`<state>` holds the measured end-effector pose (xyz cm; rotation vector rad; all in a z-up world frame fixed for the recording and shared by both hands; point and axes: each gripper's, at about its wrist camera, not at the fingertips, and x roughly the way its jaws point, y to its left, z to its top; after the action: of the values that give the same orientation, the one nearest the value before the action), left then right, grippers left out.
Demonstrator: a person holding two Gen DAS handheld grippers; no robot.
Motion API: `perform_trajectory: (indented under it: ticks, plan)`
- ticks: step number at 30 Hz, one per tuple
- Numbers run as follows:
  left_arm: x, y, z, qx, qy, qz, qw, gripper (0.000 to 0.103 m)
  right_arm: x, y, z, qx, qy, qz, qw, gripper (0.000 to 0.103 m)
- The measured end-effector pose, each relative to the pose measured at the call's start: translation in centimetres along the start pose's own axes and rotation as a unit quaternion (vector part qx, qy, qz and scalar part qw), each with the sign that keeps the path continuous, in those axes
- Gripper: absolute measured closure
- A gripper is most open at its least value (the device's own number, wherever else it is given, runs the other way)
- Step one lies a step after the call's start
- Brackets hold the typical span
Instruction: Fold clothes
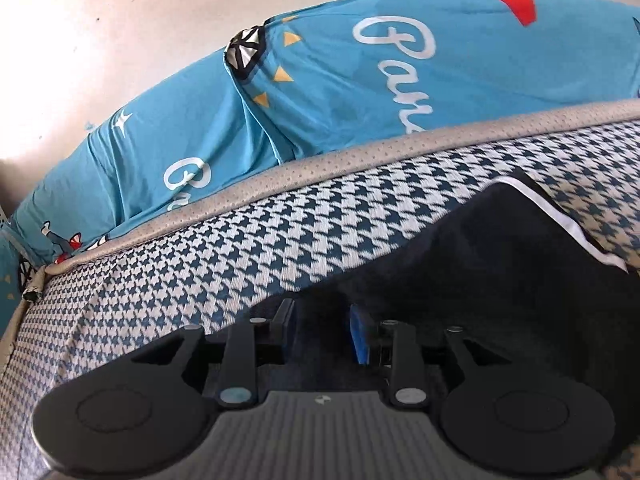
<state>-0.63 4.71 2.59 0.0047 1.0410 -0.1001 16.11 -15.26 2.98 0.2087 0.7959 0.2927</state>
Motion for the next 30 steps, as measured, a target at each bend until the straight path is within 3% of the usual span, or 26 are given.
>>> perform_trajectory:
  ticks: [9, 15, 24, 30]
  plan:
    - [0.4, -1.5, 0.3, 0.016, 0.001, 0.032, 0.9994, 0.0, -3.5, -1.4, -1.9, 0.024, 0.023, -0.019, 0.999, 0.059]
    - [0.7, -1.3, 0.5, 0.009, -0.001, 0.045, 0.9989, 0.0, -4.9, -1.5, -3.9, 0.01, 0.044, -0.036, 0.998, 0.059]
    - [1.1, -0.8, 0.1, -0.014, 0.002, 0.059, 0.9982, 0.0, -6.2, 0.3, -7.2, -0.069, 0.046, -0.064, 0.995, 0.059]
    - [1.2, -0.6, -0.8, -0.03, -0.007, 0.058, 0.9979, 0.0, -6.1, 1.8, -9.6, -0.156, 0.039, -0.086, 0.983, 0.054]
